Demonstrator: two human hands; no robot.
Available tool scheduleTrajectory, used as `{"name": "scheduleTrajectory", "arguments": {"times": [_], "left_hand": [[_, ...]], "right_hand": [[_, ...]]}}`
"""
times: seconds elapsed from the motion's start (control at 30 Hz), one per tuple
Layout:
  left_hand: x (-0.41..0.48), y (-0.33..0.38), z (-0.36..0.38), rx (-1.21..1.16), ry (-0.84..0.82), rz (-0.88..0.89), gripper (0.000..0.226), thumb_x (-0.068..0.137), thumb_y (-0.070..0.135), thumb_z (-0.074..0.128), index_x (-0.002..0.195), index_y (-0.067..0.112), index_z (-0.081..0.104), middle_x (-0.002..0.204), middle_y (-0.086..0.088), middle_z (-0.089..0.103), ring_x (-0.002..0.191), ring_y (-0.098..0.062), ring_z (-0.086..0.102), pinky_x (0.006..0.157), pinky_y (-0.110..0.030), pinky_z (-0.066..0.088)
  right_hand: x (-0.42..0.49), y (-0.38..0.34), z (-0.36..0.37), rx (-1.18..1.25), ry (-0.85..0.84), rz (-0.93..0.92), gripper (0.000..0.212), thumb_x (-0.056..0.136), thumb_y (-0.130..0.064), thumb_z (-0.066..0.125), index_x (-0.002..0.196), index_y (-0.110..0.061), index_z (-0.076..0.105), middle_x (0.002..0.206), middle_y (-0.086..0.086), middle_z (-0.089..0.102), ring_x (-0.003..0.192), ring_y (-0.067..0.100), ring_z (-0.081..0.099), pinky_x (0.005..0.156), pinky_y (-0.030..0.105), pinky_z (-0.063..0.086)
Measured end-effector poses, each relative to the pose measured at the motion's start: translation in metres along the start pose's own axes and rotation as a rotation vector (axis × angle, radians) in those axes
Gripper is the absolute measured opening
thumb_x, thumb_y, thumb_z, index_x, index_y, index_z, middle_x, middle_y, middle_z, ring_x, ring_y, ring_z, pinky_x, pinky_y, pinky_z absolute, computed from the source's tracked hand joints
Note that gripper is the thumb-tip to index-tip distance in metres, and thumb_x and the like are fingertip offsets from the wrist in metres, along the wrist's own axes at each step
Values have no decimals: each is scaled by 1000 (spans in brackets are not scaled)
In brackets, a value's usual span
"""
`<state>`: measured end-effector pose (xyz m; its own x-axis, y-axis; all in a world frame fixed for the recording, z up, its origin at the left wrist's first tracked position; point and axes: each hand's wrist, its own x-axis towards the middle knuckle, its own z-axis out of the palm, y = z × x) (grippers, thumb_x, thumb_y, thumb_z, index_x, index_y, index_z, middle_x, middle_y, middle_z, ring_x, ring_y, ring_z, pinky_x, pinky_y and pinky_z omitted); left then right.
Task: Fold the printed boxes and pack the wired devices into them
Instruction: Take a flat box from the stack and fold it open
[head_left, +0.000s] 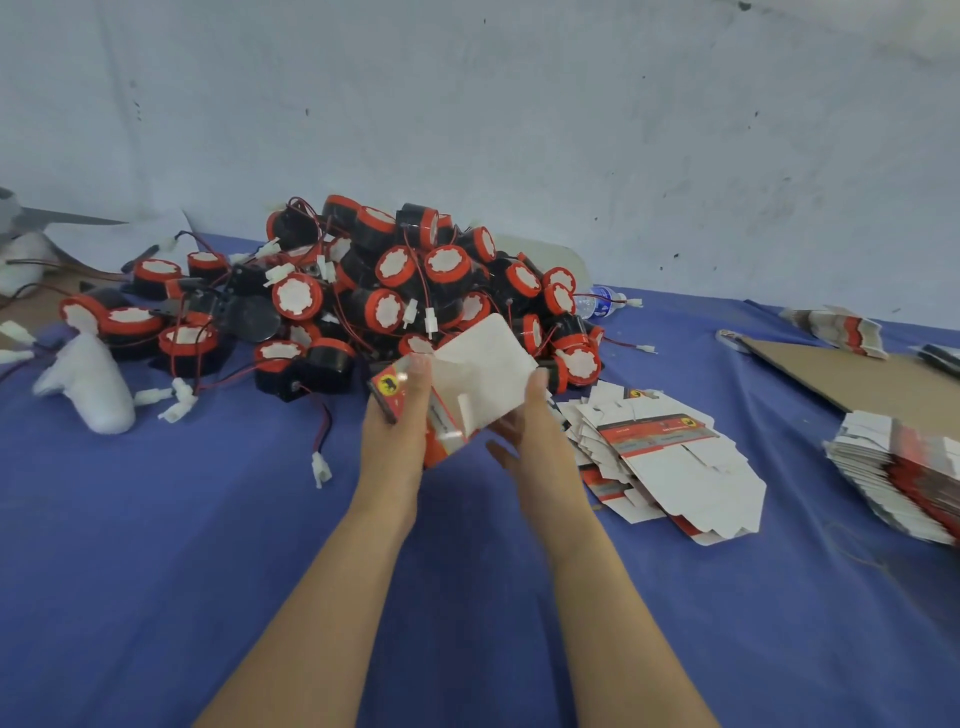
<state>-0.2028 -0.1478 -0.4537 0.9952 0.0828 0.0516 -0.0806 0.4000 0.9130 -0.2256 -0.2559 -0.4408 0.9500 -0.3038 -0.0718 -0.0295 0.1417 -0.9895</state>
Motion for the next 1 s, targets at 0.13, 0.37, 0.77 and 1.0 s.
{"name": "scheduleTrajectory", "arguments": {"times": [0.13, 0.37, 0.77, 1.0], "left_hand": [[-3, 0, 0, 92, -40, -10, 61, 56, 76, 52, 101, 37, 60, 102, 11, 69, 89, -3, 66, 65, -15, 52], [3, 4, 0, 118, 56, -153, 58, 87, 73, 29, 103, 31, 64, 87, 6, 71, 76, -10, 69, 58, -24, 52], [-8, 11, 1, -329, -359, -170, 63, 79, 70, 34, 101, 28, 75, 104, -2, 74, 93, -16, 71, 67, -27, 57], [0, 4, 0, -279, -40, -27, 55, 96, 61, 22, 127, 31, 55, 118, 8, 68, 110, -11, 63, 89, -31, 53]], "right_hand": [[8, -5, -18, 433, -41, 43, 48, 96, -56, 38, 104, -17, 65, 104, 5, 74, 99, 20, 69, 85, 36, 55], [5, 7, -18, 47, -194, -29, 23, 99, -24, 48, 99, -18, 70, 105, 11, 72, 101, 25, 68, 87, 42, 56], [9, 16, 7, 185, -117, 313, 56, 98, -31, 52, 46, -15, 68, 47, 1, 53, 36, 10, 47, 37, 15, 39], [6, 6, 7, 242, -27, 165, 46, 86, -71, 36, 85, -30, 56, 83, 6, 68, 71, 26, 68, 56, 33, 55]]}}
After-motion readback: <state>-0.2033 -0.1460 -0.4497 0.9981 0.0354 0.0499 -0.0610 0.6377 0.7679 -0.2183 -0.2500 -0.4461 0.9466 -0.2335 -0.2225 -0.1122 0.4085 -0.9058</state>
